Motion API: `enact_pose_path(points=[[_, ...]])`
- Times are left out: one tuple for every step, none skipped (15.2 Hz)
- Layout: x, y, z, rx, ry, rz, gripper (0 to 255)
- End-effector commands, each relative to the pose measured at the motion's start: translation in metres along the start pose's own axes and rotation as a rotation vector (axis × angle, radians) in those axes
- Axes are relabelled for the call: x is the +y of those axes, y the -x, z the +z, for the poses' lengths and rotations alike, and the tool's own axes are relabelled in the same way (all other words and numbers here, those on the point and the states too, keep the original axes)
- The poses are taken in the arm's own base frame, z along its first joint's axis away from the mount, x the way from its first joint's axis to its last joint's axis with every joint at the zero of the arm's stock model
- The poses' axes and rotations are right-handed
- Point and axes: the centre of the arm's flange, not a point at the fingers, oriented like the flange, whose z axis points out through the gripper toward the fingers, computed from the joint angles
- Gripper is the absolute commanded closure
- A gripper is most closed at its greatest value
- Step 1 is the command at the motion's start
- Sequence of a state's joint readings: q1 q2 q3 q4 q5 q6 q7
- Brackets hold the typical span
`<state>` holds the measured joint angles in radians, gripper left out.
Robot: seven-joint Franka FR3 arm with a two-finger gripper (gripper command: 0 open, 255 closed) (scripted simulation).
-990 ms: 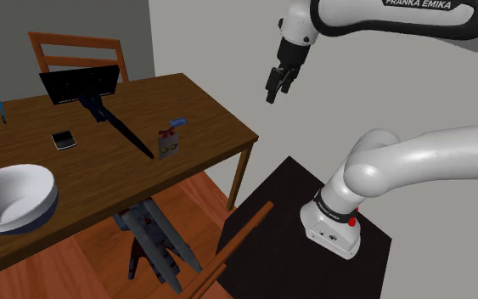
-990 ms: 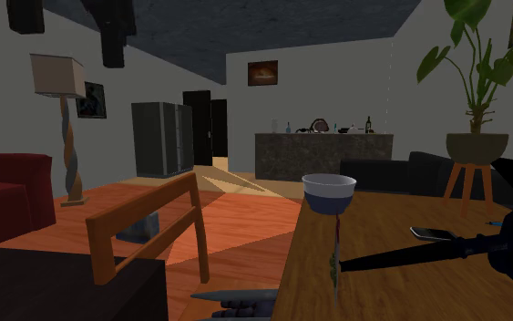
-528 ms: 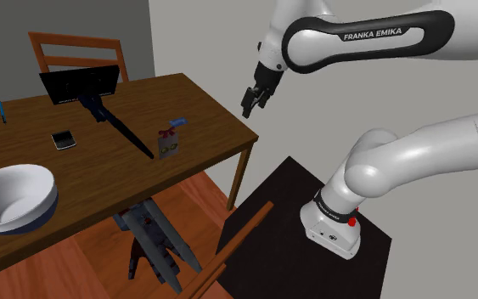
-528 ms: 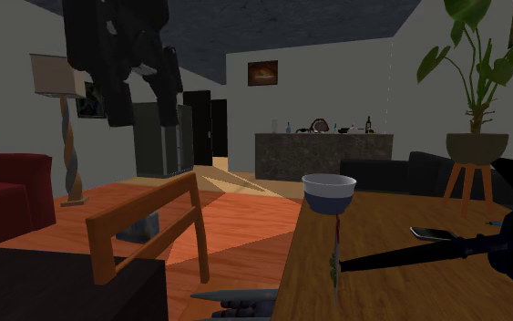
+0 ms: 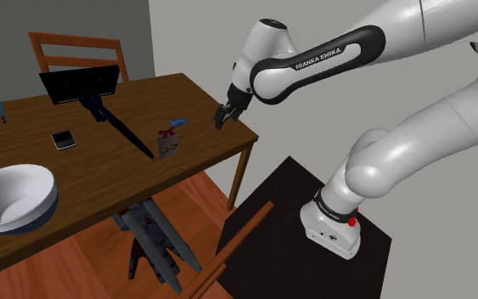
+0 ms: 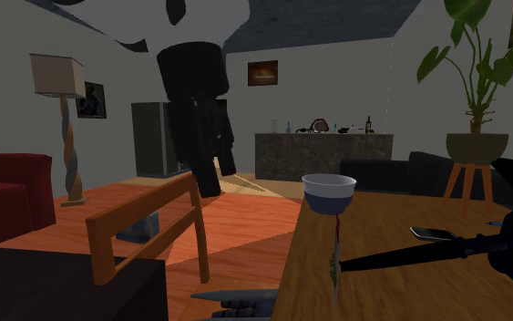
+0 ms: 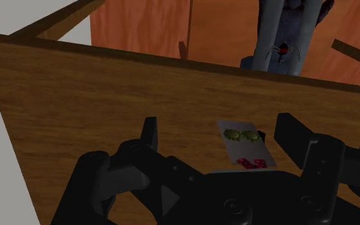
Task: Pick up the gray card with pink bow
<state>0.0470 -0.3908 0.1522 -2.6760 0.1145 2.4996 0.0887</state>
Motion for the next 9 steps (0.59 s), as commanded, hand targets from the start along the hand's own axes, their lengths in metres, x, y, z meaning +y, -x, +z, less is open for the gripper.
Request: enact_pose_path(points=[[-0.008, -0.010, 0.019, 0.031, -0.010, 0.003, 0], [-0.012, -0.015, 0.030, 0.044, -0.015, 0.005, 0], [-0.016, -0.020, 0.040, 0.057, -0.019, 0.006, 0], [-0.019, -0.026, 0.050, 0.071, -0.024, 0.008, 0], [-0.023, -0.032, 0.059, 0.084, -0.028, 0.009, 0], [-0.027, -0.037, 0.069, 0.097, -0.033, 0.011, 0], [-0.031, -0.043, 0.079, 0.110, -0.038, 0.012, 0], [-0.035, -0.049, 0.088, 0.124, -0.042, 0.014, 0], [-0.039, -0.056, 0.098, 0.137, -0.047, 0.015, 0]])
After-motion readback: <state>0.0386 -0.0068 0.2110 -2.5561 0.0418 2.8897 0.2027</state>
